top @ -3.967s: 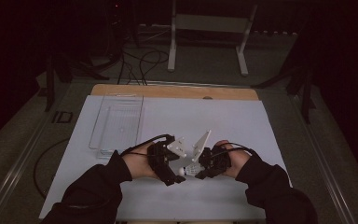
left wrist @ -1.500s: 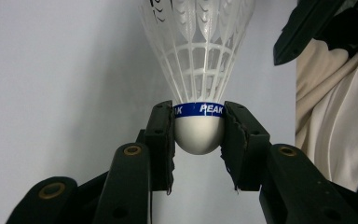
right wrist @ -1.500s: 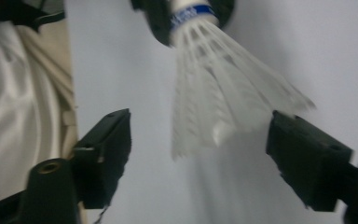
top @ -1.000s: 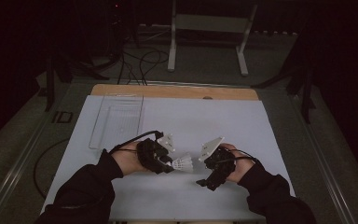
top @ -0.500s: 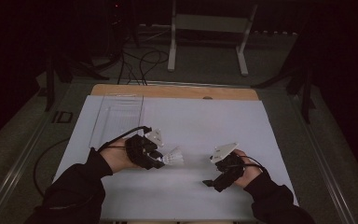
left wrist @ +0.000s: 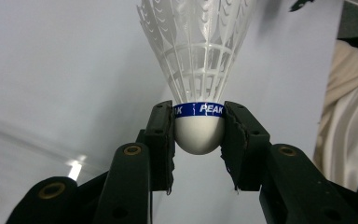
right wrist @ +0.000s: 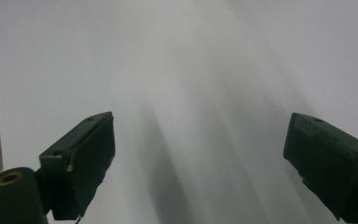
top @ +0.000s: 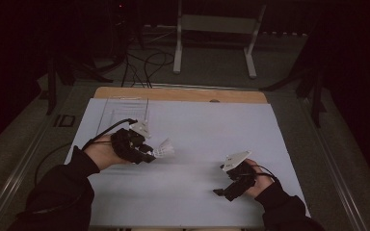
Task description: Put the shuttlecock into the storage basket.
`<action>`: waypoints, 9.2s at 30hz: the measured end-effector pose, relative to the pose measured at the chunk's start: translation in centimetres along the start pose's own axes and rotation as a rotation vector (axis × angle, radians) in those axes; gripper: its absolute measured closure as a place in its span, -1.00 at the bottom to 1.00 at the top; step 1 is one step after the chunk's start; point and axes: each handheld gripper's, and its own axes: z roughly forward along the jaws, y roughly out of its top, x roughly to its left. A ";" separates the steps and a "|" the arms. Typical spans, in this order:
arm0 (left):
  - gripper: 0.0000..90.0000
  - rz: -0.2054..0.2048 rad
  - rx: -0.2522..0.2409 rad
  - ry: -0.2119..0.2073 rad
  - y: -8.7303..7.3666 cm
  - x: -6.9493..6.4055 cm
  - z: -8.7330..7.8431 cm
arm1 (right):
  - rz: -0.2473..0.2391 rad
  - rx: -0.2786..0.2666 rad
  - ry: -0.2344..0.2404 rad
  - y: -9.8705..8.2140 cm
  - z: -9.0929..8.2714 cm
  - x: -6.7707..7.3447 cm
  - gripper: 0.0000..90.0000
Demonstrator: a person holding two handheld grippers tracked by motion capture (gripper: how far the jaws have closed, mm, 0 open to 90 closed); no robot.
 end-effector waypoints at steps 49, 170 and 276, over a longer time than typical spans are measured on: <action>0.46 -0.262 -0.068 0.184 -4.9 5.2 -6.7 | 0.075 -0.118 -0.020 -3.9 -0.7 0.3 -0.80; -0.97 -0.501 -0.050 0.252 -9.4 6.9 -2.3 | 0.068 -0.165 -0.011 -4.0 -1.0 0.8 -0.80; -1.00 0.056 -0.194 -0.059 -4.8 -4.3 8.7 | 0.074 -0.193 -0.028 -4.8 -1.7 1.6 -0.80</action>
